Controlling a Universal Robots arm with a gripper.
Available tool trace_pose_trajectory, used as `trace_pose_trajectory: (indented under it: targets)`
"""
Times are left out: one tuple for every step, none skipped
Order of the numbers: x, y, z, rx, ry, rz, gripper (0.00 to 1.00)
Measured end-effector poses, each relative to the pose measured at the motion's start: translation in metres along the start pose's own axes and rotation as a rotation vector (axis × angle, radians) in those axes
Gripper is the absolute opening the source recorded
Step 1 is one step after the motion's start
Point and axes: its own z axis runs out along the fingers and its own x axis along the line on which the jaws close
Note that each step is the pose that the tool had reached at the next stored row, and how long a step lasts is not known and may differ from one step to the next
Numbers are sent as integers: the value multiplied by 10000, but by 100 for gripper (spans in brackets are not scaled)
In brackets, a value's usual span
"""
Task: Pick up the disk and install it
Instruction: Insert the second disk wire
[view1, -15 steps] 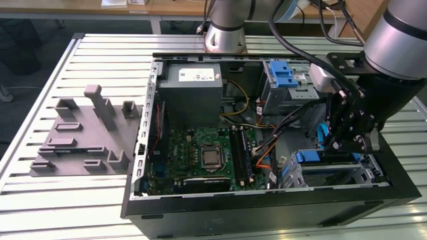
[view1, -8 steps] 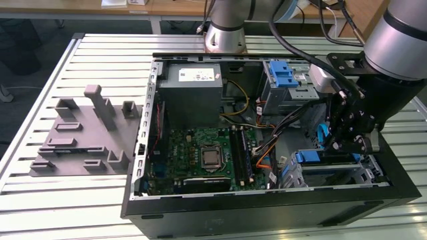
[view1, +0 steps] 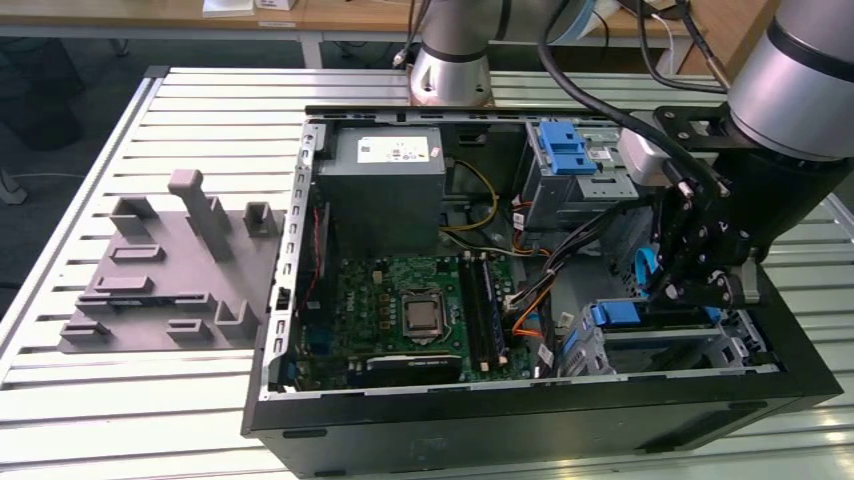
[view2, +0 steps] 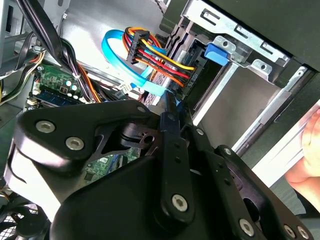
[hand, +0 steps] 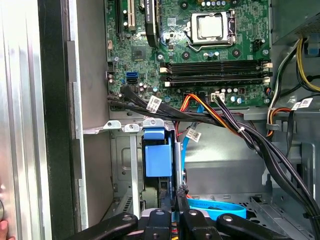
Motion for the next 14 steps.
trace_pose_trajectory:
  targets:
    - [0, 0, -2, 0, 1, 0, 16]
    - [1, 0, -7, 0, 2, -1, 16]
    - [1, 0, -11, 1, 3, 0, 16]
    - [0, 0, -12, 0, 0, 0, 16]
    - [1, -1, -17, 0, 2, 0, 16]
    - [1, -1, -19, 0, 2, 0, 16]
    - [1, -1, -18, 0, 1, -1, 16]
    - [1, -1, -18, 0, 1, 0, 16]
    - [3, -1, -19, 0, 2, -1, 16]
    - [6, -1, -18, 0, 2, -1, 16]
    - [10, -1, -17, 0, 3, 0, 16]
    - [12, -1, -16, 0, 2, 0, 16]
    - [14, -1, -15, 0, 1, 0, 16]
    - [17, -1, -13, -1, 1, 0, 16]
